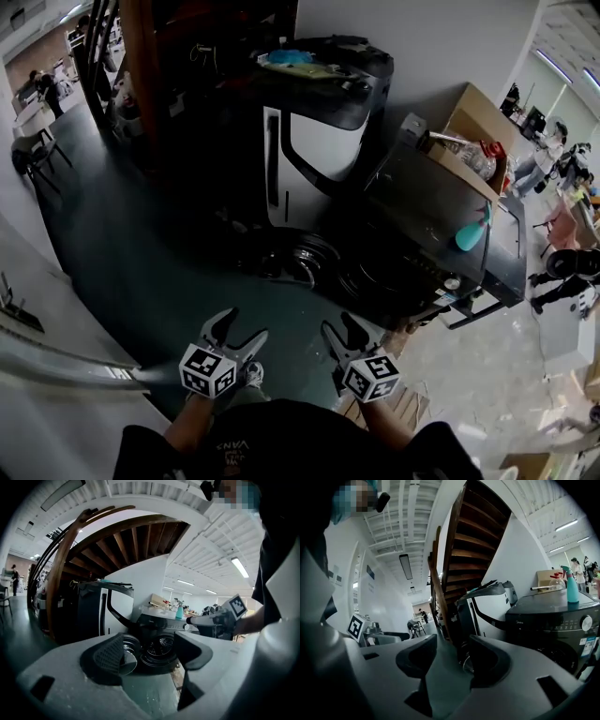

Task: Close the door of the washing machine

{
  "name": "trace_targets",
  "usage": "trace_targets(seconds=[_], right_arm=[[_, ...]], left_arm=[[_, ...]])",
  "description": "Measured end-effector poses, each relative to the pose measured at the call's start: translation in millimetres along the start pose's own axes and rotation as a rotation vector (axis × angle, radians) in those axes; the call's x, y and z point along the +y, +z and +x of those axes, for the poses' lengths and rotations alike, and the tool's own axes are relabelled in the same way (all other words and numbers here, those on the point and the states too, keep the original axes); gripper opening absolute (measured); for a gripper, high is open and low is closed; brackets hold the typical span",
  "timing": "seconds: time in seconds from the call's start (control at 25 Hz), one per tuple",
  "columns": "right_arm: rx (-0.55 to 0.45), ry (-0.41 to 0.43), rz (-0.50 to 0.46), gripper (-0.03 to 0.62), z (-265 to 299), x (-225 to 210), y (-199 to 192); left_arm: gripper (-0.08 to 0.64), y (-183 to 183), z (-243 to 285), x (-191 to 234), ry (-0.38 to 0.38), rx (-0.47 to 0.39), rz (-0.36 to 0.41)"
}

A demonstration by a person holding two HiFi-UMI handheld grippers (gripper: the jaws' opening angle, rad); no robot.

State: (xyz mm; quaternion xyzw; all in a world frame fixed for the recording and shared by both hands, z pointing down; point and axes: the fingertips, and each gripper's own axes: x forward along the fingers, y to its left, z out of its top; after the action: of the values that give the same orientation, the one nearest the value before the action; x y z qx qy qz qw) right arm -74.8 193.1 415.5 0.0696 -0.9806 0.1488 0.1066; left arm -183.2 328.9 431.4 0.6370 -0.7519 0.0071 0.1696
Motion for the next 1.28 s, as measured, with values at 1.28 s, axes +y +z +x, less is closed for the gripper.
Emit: trace_targets(seconds=[1.28], right_arm=[[0.04, -0.246, 0.094, 0.189, 172.0, -82.8, 11.9]], left_arm=[[0.322, -0.1, 162.0, 213.7, -0.056, 0.129, 0.058]])
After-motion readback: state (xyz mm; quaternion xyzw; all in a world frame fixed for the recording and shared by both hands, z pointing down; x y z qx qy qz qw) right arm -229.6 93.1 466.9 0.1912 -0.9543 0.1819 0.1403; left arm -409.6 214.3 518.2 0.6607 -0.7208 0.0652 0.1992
